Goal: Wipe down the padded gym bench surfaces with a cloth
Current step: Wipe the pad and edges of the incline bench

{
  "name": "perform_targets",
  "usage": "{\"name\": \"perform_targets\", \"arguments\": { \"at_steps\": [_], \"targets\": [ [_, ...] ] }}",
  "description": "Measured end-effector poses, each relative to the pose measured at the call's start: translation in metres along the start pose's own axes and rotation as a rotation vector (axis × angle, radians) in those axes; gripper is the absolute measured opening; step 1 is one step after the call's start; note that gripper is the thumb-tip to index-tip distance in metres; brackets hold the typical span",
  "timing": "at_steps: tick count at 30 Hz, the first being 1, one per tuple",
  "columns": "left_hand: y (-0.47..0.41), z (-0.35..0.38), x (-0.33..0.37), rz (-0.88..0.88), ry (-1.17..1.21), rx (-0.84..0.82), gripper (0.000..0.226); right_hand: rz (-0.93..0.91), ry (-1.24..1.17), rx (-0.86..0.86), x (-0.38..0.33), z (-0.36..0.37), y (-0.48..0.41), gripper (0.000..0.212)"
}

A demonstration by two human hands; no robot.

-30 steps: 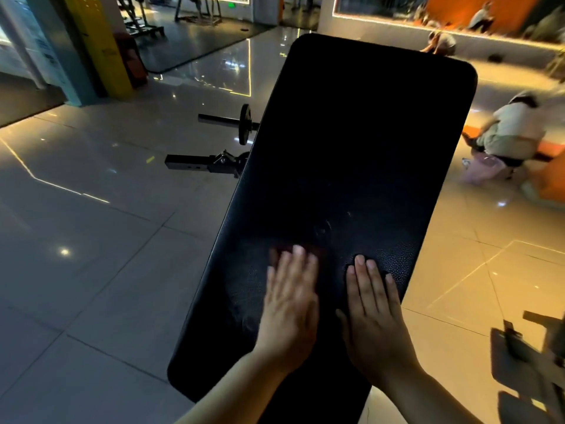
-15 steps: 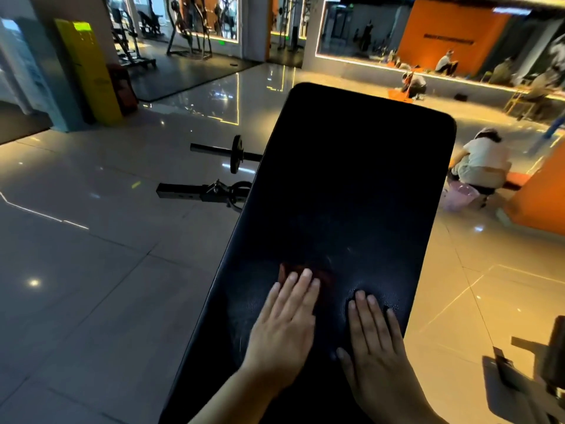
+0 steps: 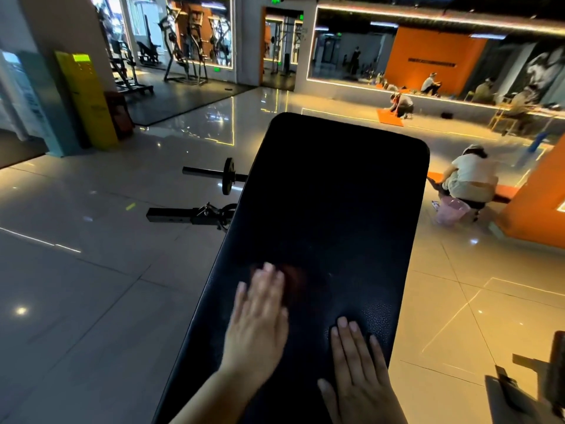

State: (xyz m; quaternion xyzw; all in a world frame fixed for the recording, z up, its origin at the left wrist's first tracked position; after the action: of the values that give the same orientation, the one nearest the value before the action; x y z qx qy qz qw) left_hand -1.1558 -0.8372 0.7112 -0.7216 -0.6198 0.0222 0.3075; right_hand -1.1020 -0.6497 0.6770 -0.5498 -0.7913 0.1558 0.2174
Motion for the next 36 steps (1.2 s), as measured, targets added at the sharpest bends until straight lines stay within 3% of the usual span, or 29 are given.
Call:
{"name": "perform_targets", "arguments": {
  "at_steps": [3, 5, 8, 10, 11, 15, 17, 20, 21, 24, 28, 30, 34, 36],
  "targets": [
    [-0.034, -0.008, -0.015, -0.375, 0.147, 0.061, 0.066, 0.005, 0.009, 0.023, -0.002, 0.0, -0.002, 0.069],
    [-0.042, -0.003, 0.019, -0.278, 0.185, 0.032, 0.065, 0.003, -0.004, 0.015, -0.001, 0.0, -0.002, 0.069],
    [-0.018, 0.01, 0.071, 0.16, 0.107, -0.119, 0.061, 0.028, -0.042, 0.029, 0.0, -0.002, -0.002, 0.068],
    [-0.014, 0.008, 0.056, 0.283, 0.008, -0.1, 0.061, 0.027, -0.055, 0.031, 0.0, -0.003, -0.002, 0.068],
    [-0.02, 0.004, 0.04, 0.228, -0.001, -0.056, 0.061, 0.018, -0.06, 0.019, -0.001, -0.004, -0.002, 0.068],
    [-0.052, -0.01, -0.001, -0.314, 0.238, 0.028, 0.062, 0.017, -0.197, -0.035, 0.0, -0.01, -0.004, 0.068],
    [-0.052, -0.005, 0.034, -0.234, 0.298, -0.021, 0.063, 0.065, -0.357, -0.017, 0.007, -0.015, -0.009, 0.064],
    [-0.022, 0.008, 0.094, 0.138, 0.421, -0.22, 0.055, 0.201, -0.551, -0.031, 0.018, -0.022, -0.021, 0.071],
    [-0.013, 0.008, 0.099, 0.178, 0.498, -0.287, 0.053, 0.23, -0.572, -0.067, 0.017, -0.022, -0.026, 0.074],
    [-0.002, -0.005, 0.077, 0.111, 0.723, -0.318, 0.048, 0.227, -0.469, -0.11, 0.003, -0.02, -0.04, 0.074],
    [0.01, -0.021, 0.032, 0.13, 0.487, -0.158, 0.056, 0.251, -0.301, -0.154, 0.007, -0.015, -0.07, 0.061],
    [0.018, -0.019, 0.006, 0.065, 0.411, -0.11, 0.059, 0.208, -0.168, -0.125, 0.012, -0.021, -0.086, 0.062],
    [0.031, -0.019, -0.048, -0.286, 0.358, 0.031, 0.062, 0.254, -0.173, -0.148, 0.006, -0.02, -0.104, 0.07],
    [0.035, -0.016, -0.059, -0.371, 0.352, 0.055, 0.061, 0.073, -0.164, -0.198, -0.02, -0.013, -0.097, 0.07]
  ]
}}
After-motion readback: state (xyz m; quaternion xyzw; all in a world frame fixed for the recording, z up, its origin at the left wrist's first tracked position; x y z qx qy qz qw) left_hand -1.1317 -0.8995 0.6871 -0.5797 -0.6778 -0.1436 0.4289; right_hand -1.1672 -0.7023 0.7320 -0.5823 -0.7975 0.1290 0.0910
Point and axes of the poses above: each hand's wrist, its own y-axis away from the middle knuckle, its own z-axis out of the palm, x = y × z, the point moved 7 cm from there along -y, towards the middle knuckle, and after that the axes turned 3 degrees about -x, right-handed, at the moved point
